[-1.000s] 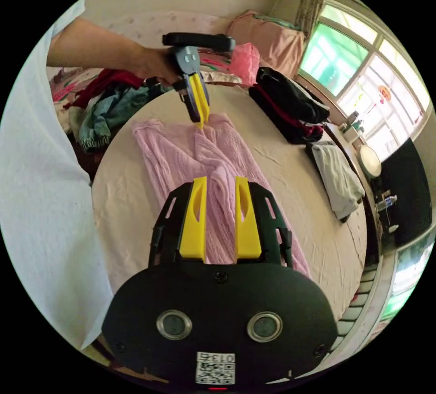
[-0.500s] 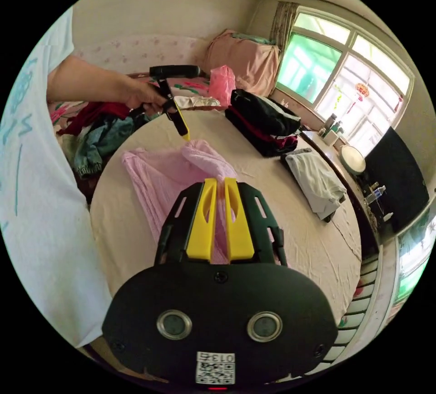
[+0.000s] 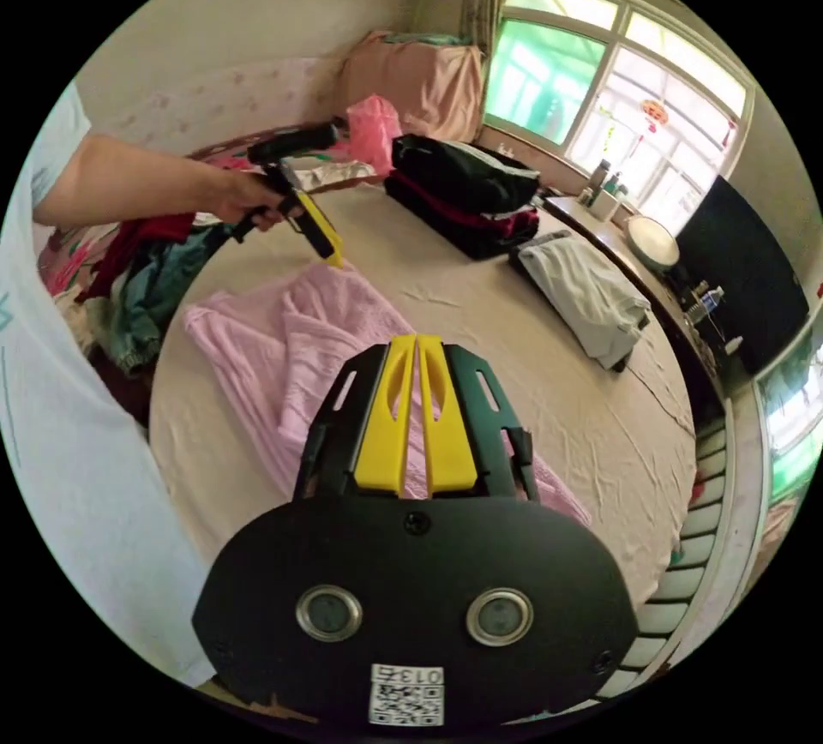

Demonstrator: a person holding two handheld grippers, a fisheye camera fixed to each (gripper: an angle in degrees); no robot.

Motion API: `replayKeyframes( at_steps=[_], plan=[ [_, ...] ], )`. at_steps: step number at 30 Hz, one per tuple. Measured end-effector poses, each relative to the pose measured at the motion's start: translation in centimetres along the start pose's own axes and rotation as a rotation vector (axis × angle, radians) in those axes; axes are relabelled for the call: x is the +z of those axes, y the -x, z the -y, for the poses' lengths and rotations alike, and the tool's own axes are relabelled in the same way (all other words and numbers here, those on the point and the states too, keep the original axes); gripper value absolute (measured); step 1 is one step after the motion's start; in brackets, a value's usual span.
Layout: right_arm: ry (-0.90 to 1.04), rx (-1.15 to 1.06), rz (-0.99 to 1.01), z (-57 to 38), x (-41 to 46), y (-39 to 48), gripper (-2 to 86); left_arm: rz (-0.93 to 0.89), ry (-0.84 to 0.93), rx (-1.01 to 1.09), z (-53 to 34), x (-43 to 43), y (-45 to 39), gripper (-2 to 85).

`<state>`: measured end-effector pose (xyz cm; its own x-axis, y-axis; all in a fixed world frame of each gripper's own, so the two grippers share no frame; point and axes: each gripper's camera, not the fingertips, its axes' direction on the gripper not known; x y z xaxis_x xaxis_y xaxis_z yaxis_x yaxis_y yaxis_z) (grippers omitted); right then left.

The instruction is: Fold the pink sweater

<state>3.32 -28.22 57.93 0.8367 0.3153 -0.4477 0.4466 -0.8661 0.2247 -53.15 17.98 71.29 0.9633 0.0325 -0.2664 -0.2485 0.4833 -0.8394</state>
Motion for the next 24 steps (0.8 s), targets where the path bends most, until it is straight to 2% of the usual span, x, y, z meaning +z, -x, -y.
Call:
replayKeyframes(
  at_steps=[2,4,8,9,14,16,18,22,24],
  plan=[
    [0.119,0.045,-0.059,0.0,3.0,-1.6,0.7,-0.019,0.059,0.027,0.2,1.0,0.0,4.4],
    [0.206,0.090,-0.064,-0.7,6.5,-3.2,0.3,0.005,0.045,0.035,-0.2,0.7,-0.1,3.3],
    [0.399,0.184,-0.174,-2.5,10.6,-5.6,0.2,0.049,-0.035,-0.146,-3.8,-1.6,2.5,2.9],
    [0.309,0.224,-0.130,-3.0,10.1,-6.3,0.2,-0.005,-0.058,-0.224,-5.1,-1.4,3.9,3.2],
    [0.299,0.334,-0.069,-3.1,8.2,-7.9,0.3,-0.168,-0.172,-0.325,-8.1,-0.7,5.1,7.3],
    [0.175,0.415,-0.168,-3.9,4.0,-8.7,0.6,-0.108,-0.289,-0.333,-9.5,-2.6,4.5,7.8],
    [0.167,0.451,-0.222,-5.2,1.7,-9.2,1.0,-0.042,-0.407,-0.275,-11.1,-4.7,2.7,8.0],
    [0.286,0.598,-0.339,-10.3,0.4,-12.2,3.6,0.007,-0.240,-0.084,-9.5,-2.5,-1.8,7.9],
    [0.264,0.649,-0.314,-11.3,0.4,-13.8,5.8,0.146,-0.149,-0.007,-7.9,-0.1,-4.8,8.0]
  ],
)
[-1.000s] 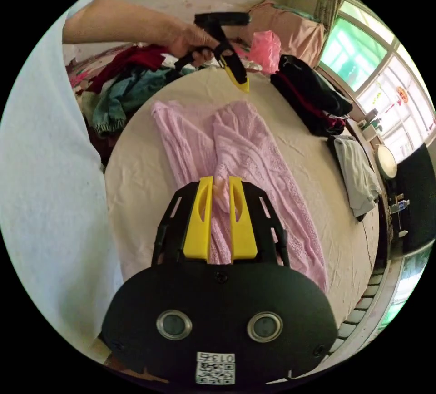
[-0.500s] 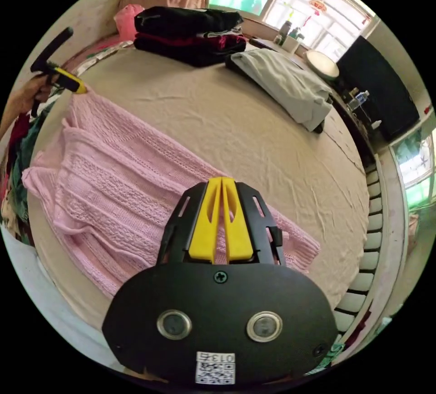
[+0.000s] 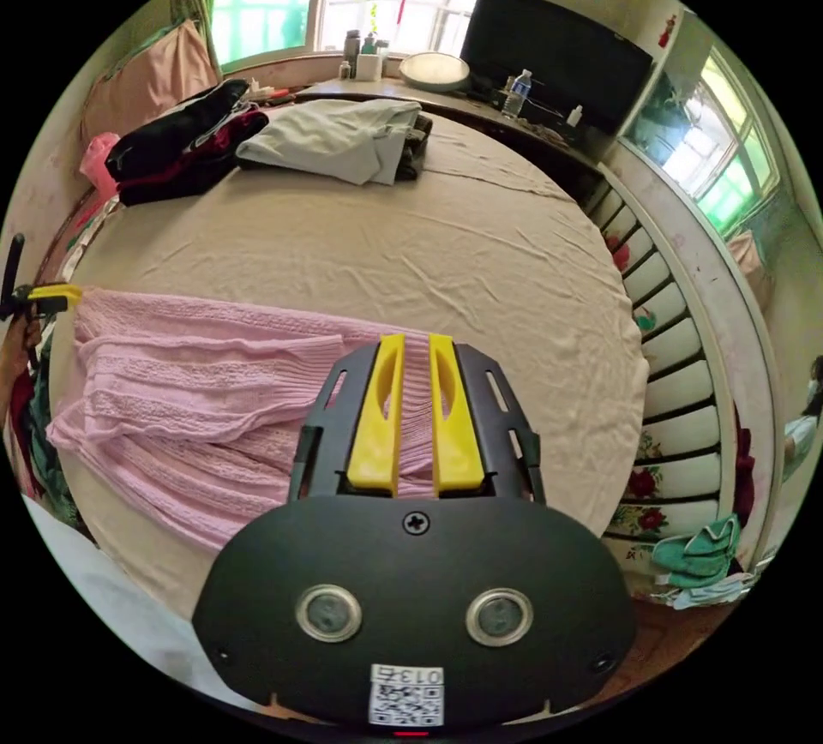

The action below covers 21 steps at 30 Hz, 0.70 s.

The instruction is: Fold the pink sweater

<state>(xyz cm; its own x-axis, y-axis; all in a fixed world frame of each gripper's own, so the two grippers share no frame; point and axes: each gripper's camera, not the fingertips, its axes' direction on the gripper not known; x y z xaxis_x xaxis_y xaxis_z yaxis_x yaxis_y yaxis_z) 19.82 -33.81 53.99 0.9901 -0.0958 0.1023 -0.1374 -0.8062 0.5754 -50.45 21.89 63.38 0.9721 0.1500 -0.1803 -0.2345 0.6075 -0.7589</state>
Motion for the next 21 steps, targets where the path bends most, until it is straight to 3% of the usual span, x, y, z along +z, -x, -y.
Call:
replayKeyframes(
  at_steps=[6,9,14,17,21],
  plan=[
    [0.177,-0.128,-0.006,2.0,4.6,0.6,2.9,0.033,0.123,0.092,2.2,4.4,-4.3,6.5],
    [0.154,-0.168,-0.023,2.1,4.4,0.4,1.4,0.066,0.141,0.083,2.2,4.3,-5.1,4.5],
    [0.110,-0.135,0.087,2.5,3.2,-1.2,0.5,0.131,0.141,0.097,1.1,3.8,-7.0,1.2],
    [-0.055,-0.042,0.077,2.9,-1.8,-1.7,0.1,0.312,-0.026,0.144,-0.5,0.1,-9.9,0.3],
    [-0.172,-0.247,0.113,2.0,-6.2,4.9,0.2,0.421,-0.028,0.221,-2.8,0.3,-13.2,-0.1]
  ],
)
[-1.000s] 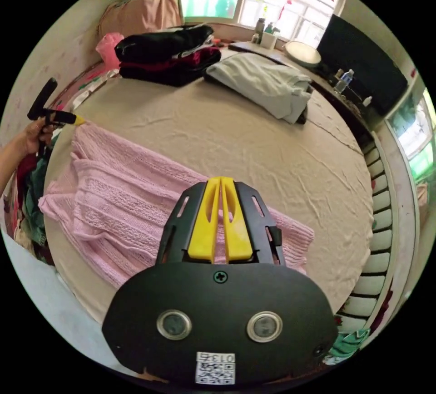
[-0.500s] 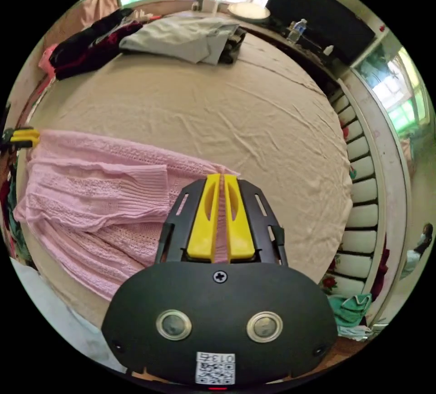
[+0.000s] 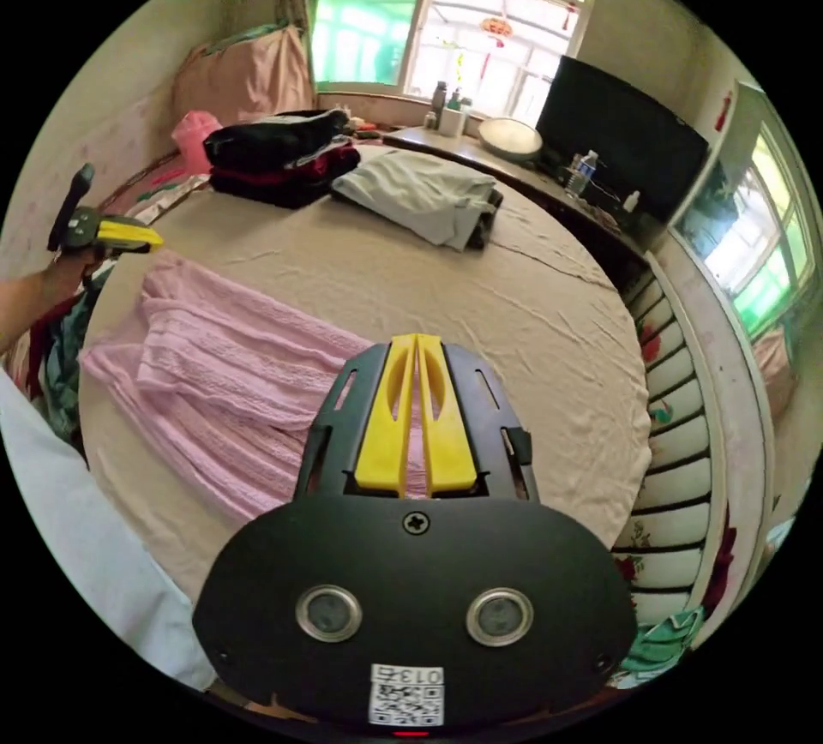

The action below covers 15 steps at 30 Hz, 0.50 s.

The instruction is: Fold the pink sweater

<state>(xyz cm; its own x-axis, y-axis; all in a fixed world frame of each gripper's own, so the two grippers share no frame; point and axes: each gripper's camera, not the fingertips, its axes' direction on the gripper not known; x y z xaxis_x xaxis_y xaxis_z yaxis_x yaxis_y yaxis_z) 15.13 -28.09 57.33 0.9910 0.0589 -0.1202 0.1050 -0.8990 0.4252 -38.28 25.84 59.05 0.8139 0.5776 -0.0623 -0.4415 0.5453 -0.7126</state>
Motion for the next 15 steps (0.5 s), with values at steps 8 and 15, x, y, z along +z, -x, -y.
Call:
replayKeyframes(
  at_steps=[8,15],
  plan=[
    [0.210,-0.251,0.052,-0.6,6.3,9.1,0.4,-0.114,0.094,-0.098,-1.7,3.7,-1.3,0.0],
    [-0.026,-0.221,0.152,6.6,2.0,6.7,3.0,-0.108,0.056,-0.262,-7.1,-1.8,2.4,4.5]
  ],
)
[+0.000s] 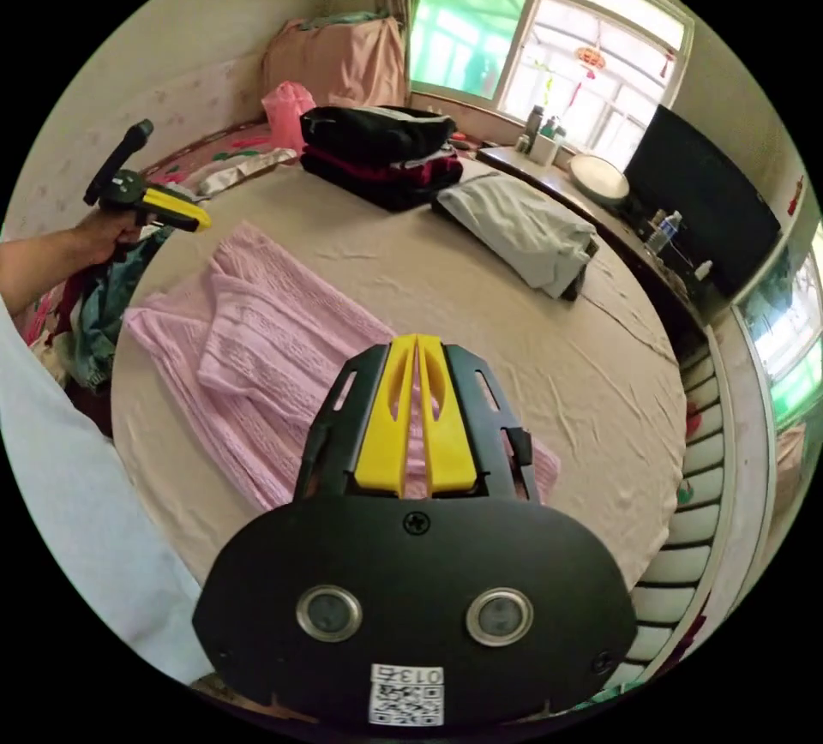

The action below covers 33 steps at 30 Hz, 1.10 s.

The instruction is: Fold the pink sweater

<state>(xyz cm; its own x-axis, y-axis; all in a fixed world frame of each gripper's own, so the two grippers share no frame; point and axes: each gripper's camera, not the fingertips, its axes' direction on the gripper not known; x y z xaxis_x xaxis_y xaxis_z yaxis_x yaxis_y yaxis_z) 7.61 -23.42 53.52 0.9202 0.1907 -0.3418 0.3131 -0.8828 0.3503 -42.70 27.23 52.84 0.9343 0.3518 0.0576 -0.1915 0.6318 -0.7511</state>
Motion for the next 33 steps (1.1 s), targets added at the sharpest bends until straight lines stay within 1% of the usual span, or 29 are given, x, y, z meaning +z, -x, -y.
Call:
replayKeyframes(
  at_steps=[1,3,4,8,9,12,14,17,23,25,28,30,32,33],
  plan=[
    [-0.003,-0.052,0.076,2.2,0.5,0.1,4.3,-0.036,0.004,-0.033,-0.9,-0.4,0.7,5.5],
    [0.000,-0.121,0.205,5.8,2.0,0.5,5.9,-0.188,0.017,-0.158,-4.8,-1.3,2.7,5.9],
    [-0.004,-0.177,0.272,8.1,3.3,1.3,6.4,-0.211,0.019,-0.179,-5.9,-1.4,2.9,6.0],
    [-0.006,-0.386,0.400,15.0,7.3,5.7,6.9,-0.335,0.122,-0.281,-10.9,-1.2,1.8,12.2],
    [0.012,-0.447,0.430,17.1,8.8,7.3,7.1,-0.400,0.124,-0.316,-11.8,-0.8,1.3,13.1],
    [0.088,-0.575,0.520,21.6,12.7,10.7,7.6,-0.484,0.125,-0.411,-13.1,0.3,0.4,14.4],
    [0.132,-0.663,0.531,23.5,14.6,12.6,8.1,-0.478,0.124,-0.472,-13.7,0.9,0.5,14.7],
    [0.203,-0.777,0.547,25.6,17.2,14.8,8.8,-0.516,0.092,-0.564,-14.1,1.5,1.1,15.2],
    [0.274,-0.894,0.578,27.0,19.8,16.3,9.0,-0.434,0.101,-0.571,-13.5,0.9,0.9,14.9],
    [0.281,-0.908,0.584,27.2,20.3,16.3,8.6,-0.438,0.106,-0.573,-13.2,1.0,0.7,14.6],
    [0.300,-0.918,0.611,27.3,20.8,16.2,6.6,-0.405,0.114,-0.576,-12.3,1.2,0.5,13.1],
    [0.310,-0.938,0.620,27.0,20.7,16.3,4.9,-0.375,0.127,-0.598,-11.7,1.2,0.7,10.1],
    [0.300,-0.958,0.599,26.5,20.4,16.4,3.8,-0.367,0.143,-0.623,-11.4,1.3,0.8,7.4],
    [0.293,-0.960,0.586,26.1,20.3,16.4,3.2,-0.403,0.148,-0.637,-11.3,1.4,0.9,6.0]
  ],
)
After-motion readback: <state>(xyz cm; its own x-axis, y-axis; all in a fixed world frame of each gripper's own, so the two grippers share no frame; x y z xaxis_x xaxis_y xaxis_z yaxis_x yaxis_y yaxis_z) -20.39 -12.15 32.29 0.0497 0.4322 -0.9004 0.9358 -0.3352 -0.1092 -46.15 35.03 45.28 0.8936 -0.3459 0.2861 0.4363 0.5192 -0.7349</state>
